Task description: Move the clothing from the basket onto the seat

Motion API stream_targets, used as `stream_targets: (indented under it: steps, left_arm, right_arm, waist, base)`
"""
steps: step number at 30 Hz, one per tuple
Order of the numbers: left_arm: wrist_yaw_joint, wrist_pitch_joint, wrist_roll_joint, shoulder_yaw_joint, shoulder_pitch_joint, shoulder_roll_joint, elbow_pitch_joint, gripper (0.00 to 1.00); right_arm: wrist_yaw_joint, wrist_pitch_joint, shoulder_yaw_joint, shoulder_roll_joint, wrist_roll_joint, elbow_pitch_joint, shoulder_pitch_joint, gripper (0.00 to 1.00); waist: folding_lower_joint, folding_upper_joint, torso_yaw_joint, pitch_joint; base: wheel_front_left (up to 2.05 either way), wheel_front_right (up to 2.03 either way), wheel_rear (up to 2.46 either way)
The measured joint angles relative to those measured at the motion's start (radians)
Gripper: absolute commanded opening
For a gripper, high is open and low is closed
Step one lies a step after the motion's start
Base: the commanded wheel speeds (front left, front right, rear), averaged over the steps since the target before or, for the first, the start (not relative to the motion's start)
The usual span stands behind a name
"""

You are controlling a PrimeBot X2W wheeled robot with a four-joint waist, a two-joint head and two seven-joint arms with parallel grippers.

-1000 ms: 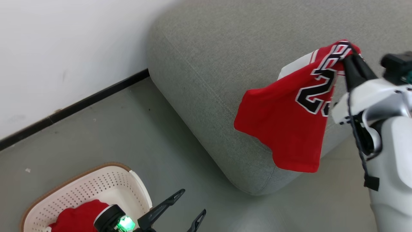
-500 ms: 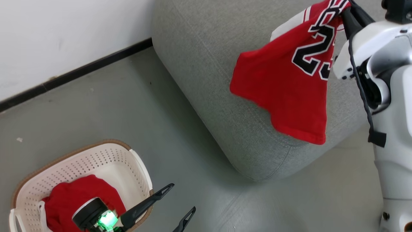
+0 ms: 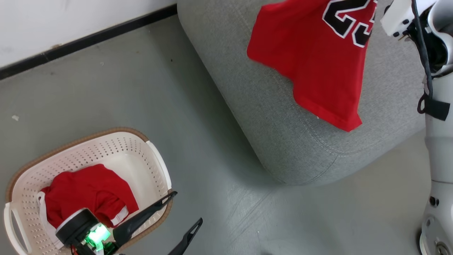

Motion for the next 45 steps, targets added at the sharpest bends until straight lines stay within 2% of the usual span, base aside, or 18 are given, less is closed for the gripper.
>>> stream_targets:
  steps: [2,4,8,11,18,26,31,39,43,45]
  left_arm:
    - [0.0,0.0,0.0,0.019,-0.005,0.002,-0.045,1.0]
    - [0.0,0.0,0.0,0.033,-0.007,0.005,-0.067,1.0]
    - [0.0,0.0,0.0,0.05,-0.006,0.03,-0.083,1.0]
    - [0.0,0.0,-0.003,0.057,-0.005,0.041,-0.089,1.0]
    - [0.0,0.0,-0.021,0.073,-0.002,0.067,-0.104,1.0]
    - [0.0,0.0,-0.036,0.084,0.0,0.094,-0.119,1.0]
    - [0.0,0.0,-0.045,0.098,0.0,0.11,-0.126,1.0]
    - [0.0,0.0,-0.054,0.102,-0.006,0.124,-0.133,1.0]
    - [0.0,0.0,-0.061,0.101,-0.014,0.127,-0.137,1.0]
    - [0.0,0.0,-0.067,0.105,-0.021,0.126,-0.138,1.0]
  right_arm:
    - [0.0,0.019,-0.034,0.009,0.012,0.002,-0.022,0.0]
    - [0.0,0.011,-0.123,0.003,-0.005,-0.017,-0.048,0.0]
    - [0.0,-0.071,-0.333,-0.086,-0.121,-0.103,-0.137,0.0]
    - [-0.001,-0.122,-0.437,-0.12,-0.209,-0.152,-0.161,0.0]
    - [0.0,-0.128,-0.585,-0.022,-0.284,-0.146,-0.132,0.0]
    - [0.0,-0.136,-0.648,0.026,-0.305,-0.116,-0.094,0.0]
    - [0.0,-0.17,-0.681,0.027,-0.33,-0.124,-0.101,0.0]
    - [0.0,-0.299,-0.757,0.021,-0.368,-0.244,-0.23,0.0]
    - [0.0,-0.295,-0.782,0.025,-0.411,-0.205,-0.215,0.0]
    - [0.0,-0.258,-0.809,0.026,-0.414,-0.16,-0.203,0.0]
  waist:
    - [0.0,0.0,0.008,0.023]
    - [0.0,0.0,0.013,0.038]
    - [0.0,0.0,0.022,0.067]
    - [0.0,0.0,0.029,0.089]
    - [0.0,0.0,0.049,0.135]
    - [0.0,0.0,0.073,0.173]
    - [0.0,0.0,0.09,0.196]
    - [0.0,0.0,0.113,0.226]
    - [0.0,0.0,0.122,0.238]
    - [0.0,0.0,0.126,0.243]
  base:
    - [0.0,0.0,0.0]
    - [0.0,0.0,0.0]
    - [0.0,0.0,0.0]
    - [0.0,0.0,0.0]
    - [0.0,0.0,0.0]
    - [0.0,0.0,0.0]
    - [0.0,0.0,0.0]
    - [0.0,0.0,0.0]
    - [0.0,0.0,0.0]
    - [0.0,0.0,0.0]
